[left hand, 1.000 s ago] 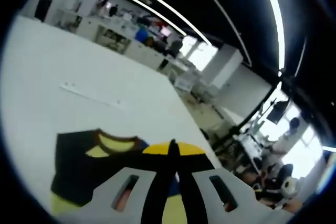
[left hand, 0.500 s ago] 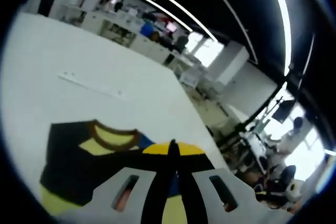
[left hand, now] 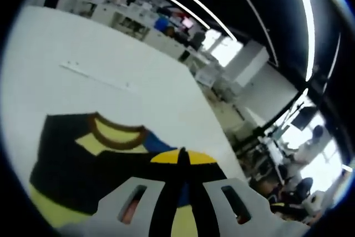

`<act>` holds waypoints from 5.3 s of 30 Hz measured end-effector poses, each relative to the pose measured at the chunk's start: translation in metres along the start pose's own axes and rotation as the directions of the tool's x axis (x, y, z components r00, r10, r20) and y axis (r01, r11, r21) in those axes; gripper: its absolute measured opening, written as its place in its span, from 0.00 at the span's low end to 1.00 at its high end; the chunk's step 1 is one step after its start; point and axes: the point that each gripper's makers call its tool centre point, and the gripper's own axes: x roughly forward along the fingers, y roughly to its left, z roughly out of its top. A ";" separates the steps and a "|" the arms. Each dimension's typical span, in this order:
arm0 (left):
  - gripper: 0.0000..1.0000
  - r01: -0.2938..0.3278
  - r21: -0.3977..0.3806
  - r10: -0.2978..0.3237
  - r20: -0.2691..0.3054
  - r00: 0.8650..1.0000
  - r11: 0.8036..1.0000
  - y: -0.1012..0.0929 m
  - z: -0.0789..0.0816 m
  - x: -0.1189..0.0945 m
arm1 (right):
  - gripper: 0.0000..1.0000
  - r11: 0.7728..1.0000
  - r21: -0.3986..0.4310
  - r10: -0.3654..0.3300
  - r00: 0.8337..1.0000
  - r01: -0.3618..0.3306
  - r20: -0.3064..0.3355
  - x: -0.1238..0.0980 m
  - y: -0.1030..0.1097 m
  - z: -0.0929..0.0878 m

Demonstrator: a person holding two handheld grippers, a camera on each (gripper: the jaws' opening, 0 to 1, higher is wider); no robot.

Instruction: Fold the garment on the visible template until the final outline fits inside the template.

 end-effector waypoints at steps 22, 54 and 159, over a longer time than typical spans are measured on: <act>0.00 -0.035 -0.048 0.033 -0.055 0.998 0.998 -0.008 -0.036 0.036 | 0.91 1.000 0.016 -0.009 1.000 0.009 -0.008 -0.004 -0.013 -0.004; 0.00 -0.088 -0.136 0.073 -0.108 0.991 0.987 0.001 -0.078 0.077 | 0.91 1.000 0.021 -0.019 0.999 0.020 -0.042 -0.010 -0.039 -0.010; 0.45 -0.029 0.015 0.030 -0.097 0.995 0.999 0.076 -0.055 -0.032 | 0.90 0.984 -0.074 0.160 0.986 -0.164 -0.057 0.063 0.043 0.022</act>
